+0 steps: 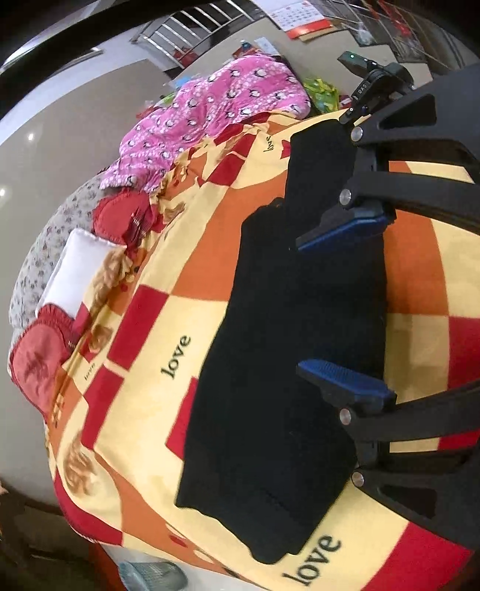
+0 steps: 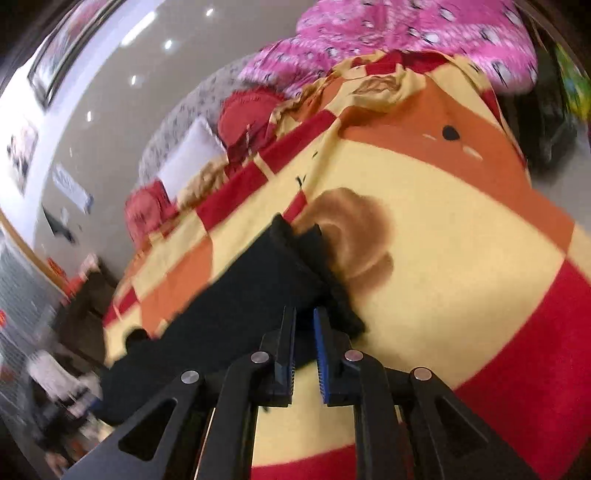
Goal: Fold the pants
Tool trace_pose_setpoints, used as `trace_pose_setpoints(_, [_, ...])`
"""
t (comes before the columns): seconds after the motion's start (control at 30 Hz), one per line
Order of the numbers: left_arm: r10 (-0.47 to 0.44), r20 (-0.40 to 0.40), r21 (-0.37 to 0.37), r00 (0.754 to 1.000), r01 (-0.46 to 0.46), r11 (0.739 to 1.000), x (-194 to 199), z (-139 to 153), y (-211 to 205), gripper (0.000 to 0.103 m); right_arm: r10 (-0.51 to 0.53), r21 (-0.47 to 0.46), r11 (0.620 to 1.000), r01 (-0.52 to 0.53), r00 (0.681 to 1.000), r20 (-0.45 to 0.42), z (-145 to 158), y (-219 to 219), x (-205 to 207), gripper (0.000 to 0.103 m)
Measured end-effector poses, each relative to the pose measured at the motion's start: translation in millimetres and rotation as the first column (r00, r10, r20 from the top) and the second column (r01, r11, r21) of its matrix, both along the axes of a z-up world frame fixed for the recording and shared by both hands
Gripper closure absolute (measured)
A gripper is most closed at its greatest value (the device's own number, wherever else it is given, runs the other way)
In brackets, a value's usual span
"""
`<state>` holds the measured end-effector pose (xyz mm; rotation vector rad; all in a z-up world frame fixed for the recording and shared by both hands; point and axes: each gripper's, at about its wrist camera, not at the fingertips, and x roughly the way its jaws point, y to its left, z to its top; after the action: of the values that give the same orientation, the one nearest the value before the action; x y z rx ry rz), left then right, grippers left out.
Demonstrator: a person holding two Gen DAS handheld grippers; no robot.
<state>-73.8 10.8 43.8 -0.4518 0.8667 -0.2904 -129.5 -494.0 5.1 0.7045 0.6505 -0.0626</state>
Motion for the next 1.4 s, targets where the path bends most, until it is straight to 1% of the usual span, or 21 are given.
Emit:
trace_pose_setpoints(0.03, [0.001,0.002,0.0,1.0,-0.001,1.0,-1.6,0.1,1.4,0.045,-0.004,0.003,1.0,0.004,1.0,0.019,2.2,-0.8,-1.0,0.066])
trace_pose_setpoints(0.07, [0.002,0.008,0.005,1.0,-0.003,1.0,-3.4,0.7,2.6,0.045,0.003,-0.01,1.0,-0.003,1.0,0.025,5.3,0.8,-0.3,0.056])
trace_pose_setpoints(0.2, [0.012,0.003,0.004,1.0,-0.012,1.0,-3.9,-0.9,6.6,0.045,0.046,-0.047,0.998,-0.045,0.999,0.006,9.8,11.9,6.4,0.055])
trace_pose_setpoints(0.3, [0.003,-0.008,-0.011,1.0,-0.004,1.0,-2.9,-3.0,5.7,0.045,0.04,-0.065,0.997,-0.043,0.999,-0.036,2.6,14.3,19.5,0.055])
trace_pose_setpoints(0.37, [0.0,-0.004,-0.002,1.0,0.0,1.0,-3.7,-2.2,4.6,0.045,0.025,-0.061,0.998,-0.026,0.999,-0.024,-1.1,12.9,27.0,0.055])
trace_pose_setpoints(0.4, [-0.002,-0.004,0.001,1.0,0.002,1.0,-3.8,-1.6,4.9,0.045,0.021,-0.063,0.998,-0.022,1.0,-0.016,-1.1,12.6,33.1,0.056])
trace_pose_setpoints(0.43, [-0.002,-0.004,0.002,1.0,0.002,1.0,-3.4,-1.5,5.5,0.045,0.027,-0.074,0.997,-0.028,0.999,-0.019,-0.5,13.3,39.5,0.064])
trace_pose_setpoints(0.47, [0.002,-0.005,0.001,1.0,-0.002,1.0,-3.0,-0.9,7.0,0.045,0.033,-0.082,0.996,-0.034,0.999,-0.02,0.0,14.1,44.3,0.087])
trace_pose_setpoints(0.5, [0.01,-0.007,-0.004,1.0,-0.01,1.0,-2.5,0.2,9.5,0.045,0.04,-0.074,0.996,-0.041,0.999,-0.019,0.7,14.0,48.5,0.099])
trace_pose_setpoints(0.6, [0.027,0.006,-0.024,1.0,-0.027,0.999,-3.1,6.6,19.2,0.045,0.034,-0.084,0.996,-0.033,0.999,0.007,10.3,15.3,37.5,0.098])
trace_pose_setpoints(0.7, [0.06,0.043,-0.009,0.997,-0.06,0.998,-6.0,13.9,32.5,0.043,0.019,-0.202,0.979,-0.014,1.0,0.022,27.3,25.0,10.0,0.098])
trace_pose_setpoints(0.8, [0.107,0.057,-0.013,0.993,-0.106,0.994,-7.4,16.1,49.4,0.042,0.009,-0.261,0.965,-0.029,0.997,-0.077,13.9,31.1,14.4,0.097])
trace_pose_setpoints(0.83, [0.121,0.055,-0.016,0.991,-0.12,0.993,-7.7,15.9,54.7,0.042,0.003,-0.255,0.967,-0.029,0.995,-0.101,7.2,30.9,16.8,0.092])
trace_pose_setpoints(0.87, [0.136,0.053,-0.019,0.989,-0.136,0.991,-8.9,15.6,60.6,0.042,-0.004,-0.239,0.971,-0.02,0.995,-0.103,4.2,29.2,17.2,0.09])
trace_pose_setpoints(0.9, [0.148,0.052,-0.019,0.988,-0.147,0.989,-10.5,15.4,65.1,0.042,-0.012,-0.23,0.973,-0.01,0.996,-0.094,5.4,27.1,15.9,0.085])
trace_pose_setpoints(0.97, [0.168,0.056,0.007,0.984,-0.168,0.986,-14.9,15.9,73.8,0.039,-0.058,-0.251,0.967,0.037,0.995,-0.078,16.1,22.4,8.3,0.052])
trace_pose_setpoints(1.03, [0.173,0.059,0.033,0.983,-0.175,0.984,-17.7,14.9,79.3,0.036,-0.096,-0.275,0.958,0.081,0.994,-0.042,31.7,20.7,-4.2,0.043])
trace_pose_setpoints(1.1, [0.168,0.05,0.047,0.985,-0.17,0.984,-17.6,11.6,83.3,0.036,-0.081,-0.263,0.962,0.078,0.997,0.0,47.4,27.0,-13.7,0.038])
trace_pose_setpoints(1.2, [0.159,0.032,0.073,0.987,-0.161,0.984,-15.5,4.1,83.3,0.036,0.043,-0.207,0.978,-0.036,0.999,0.031,54.4,52.2,-9.1,0.029])
trace_pose_setpoints(1.27, [0.157,0.03,0.099,0.987,-0.159,0.982,-15.2,-0.3,82.0,0.036,0.164,-0.178,0.971,-0.158,0.986,0.016,52.6,82.9,4.7,0.024])
trace_pose_setpoints(1.4, [0.144,0.02,0.187,0.989,-0.145,0.972,-6.5,-13.3,78.7,0.035,0.383,-0.16,0.91,-0.384,0.923,-0.034,40.8,162.5,42.3,0.024])
